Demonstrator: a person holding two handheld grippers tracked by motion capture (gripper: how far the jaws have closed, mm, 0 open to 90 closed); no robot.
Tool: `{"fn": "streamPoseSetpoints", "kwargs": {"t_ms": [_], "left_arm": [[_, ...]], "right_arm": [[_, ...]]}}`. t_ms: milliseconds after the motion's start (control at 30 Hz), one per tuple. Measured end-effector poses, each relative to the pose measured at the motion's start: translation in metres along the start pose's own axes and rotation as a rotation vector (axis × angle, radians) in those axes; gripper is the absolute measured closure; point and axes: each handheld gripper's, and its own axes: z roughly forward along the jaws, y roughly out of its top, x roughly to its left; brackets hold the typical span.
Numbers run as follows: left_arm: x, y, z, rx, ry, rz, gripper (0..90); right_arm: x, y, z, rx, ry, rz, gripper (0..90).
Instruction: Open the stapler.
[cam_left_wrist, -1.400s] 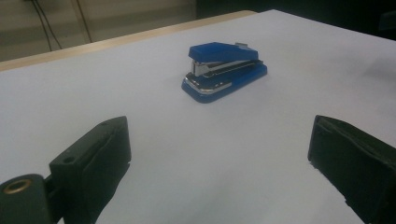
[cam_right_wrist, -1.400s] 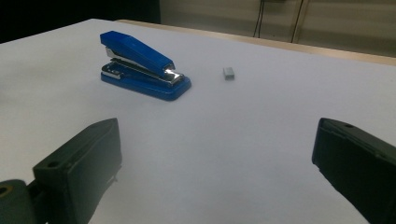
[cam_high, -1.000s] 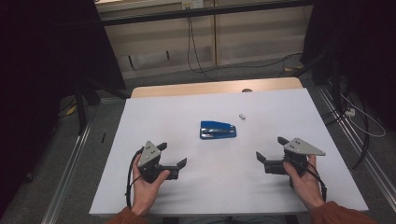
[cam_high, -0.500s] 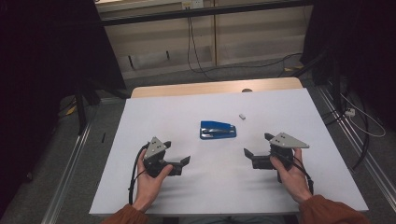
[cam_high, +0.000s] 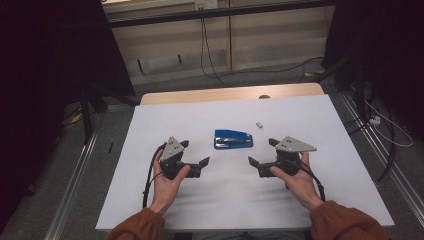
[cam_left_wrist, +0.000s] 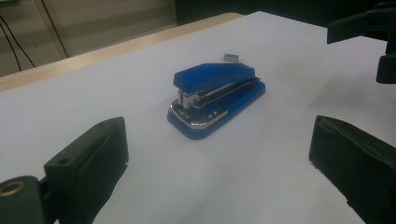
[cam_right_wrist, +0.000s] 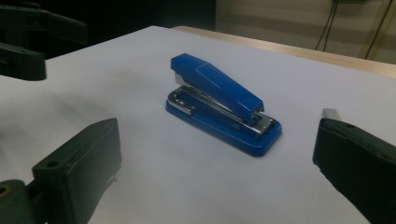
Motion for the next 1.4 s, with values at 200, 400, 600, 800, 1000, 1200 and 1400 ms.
{"fn": "streamPoseSetpoints", "kwargs": {"t_ms": [200,400,600,800,1000,1200,1400], "left_arm": [[0.012,-0.001,0.015,0.022,0.011,0.012,5.1],[0.017,0.002,0.024,0.014,0.032,-0.007,5.2],[0.021,0.006,0.037,0.023,0.043,-0.016,5.1],[0.027,0.014,0.052,0.024,0.059,-0.031,6.9],[0.029,0.023,0.062,0.015,0.056,0.01,7.3],[0.037,0.019,0.071,0.038,0.077,-0.013,6.5],[0.038,0.018,0.068,0.063,0.087,0.016,4.6]], "right_arm": [[0.005,0.001,0.016,0.025,0.038,-0.024,2.7],[0.009,0.006,0.029,0.015,0.042,-0.03,4.7],[0.013,0.01,0.041,0.002,0.054,-0.05,13.1],[0.017,0.014,0.053,0.004,0.058,-0.07,19.4],[0.017,0.016,0.061,-0.002,0.07,-0.075,26.1],[0.014,0.018,0.073,0.012,0.031,-0.085,30.1],[0.015,0.024,0.08,0.012,0.065,-0.064,37.8]]}}
